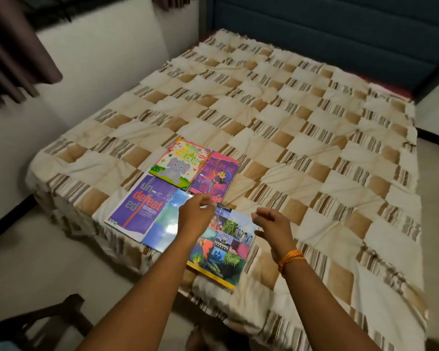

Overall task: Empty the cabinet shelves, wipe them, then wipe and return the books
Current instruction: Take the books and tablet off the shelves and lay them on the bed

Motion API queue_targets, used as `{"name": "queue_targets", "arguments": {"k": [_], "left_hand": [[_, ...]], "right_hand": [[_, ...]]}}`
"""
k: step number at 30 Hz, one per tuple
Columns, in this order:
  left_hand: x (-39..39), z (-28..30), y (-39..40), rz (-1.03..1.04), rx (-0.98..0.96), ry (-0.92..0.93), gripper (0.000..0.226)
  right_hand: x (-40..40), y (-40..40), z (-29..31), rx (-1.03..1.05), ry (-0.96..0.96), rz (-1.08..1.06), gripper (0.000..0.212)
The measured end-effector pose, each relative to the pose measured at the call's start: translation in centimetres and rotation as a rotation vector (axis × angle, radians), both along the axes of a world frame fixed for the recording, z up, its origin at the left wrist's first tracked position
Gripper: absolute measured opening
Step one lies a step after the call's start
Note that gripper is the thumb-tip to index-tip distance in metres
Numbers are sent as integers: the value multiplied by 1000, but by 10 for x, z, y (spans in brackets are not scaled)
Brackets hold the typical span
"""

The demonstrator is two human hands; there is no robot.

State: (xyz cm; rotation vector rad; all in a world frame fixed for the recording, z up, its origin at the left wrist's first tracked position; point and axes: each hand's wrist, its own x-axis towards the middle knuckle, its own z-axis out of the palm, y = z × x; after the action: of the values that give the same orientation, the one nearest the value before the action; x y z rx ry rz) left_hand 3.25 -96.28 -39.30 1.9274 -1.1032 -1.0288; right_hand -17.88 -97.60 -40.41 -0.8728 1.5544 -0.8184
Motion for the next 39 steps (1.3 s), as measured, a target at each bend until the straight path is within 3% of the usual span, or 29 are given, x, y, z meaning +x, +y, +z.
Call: {"name": "queue_targets", "arguments": {"k": [8, 23, 31, 39], "left_hand": [[11, 94, 59, 139, -167, 43, 24], [89, 206, 232, 842, -418, -80, 17], [122, 256, 388, 1157, -413, -298, 23], [149, 292, 519, 1340, -418, -461, 25]], "right_hand": [[22, 18, 102, -157, -178, 154, 17], [179, 70, 212, -352, -430, 847, 19], [282, 183, 258, -400, -569, 1224, 22], [350, 314, 300, -459, -629, 1489, 21]]}}
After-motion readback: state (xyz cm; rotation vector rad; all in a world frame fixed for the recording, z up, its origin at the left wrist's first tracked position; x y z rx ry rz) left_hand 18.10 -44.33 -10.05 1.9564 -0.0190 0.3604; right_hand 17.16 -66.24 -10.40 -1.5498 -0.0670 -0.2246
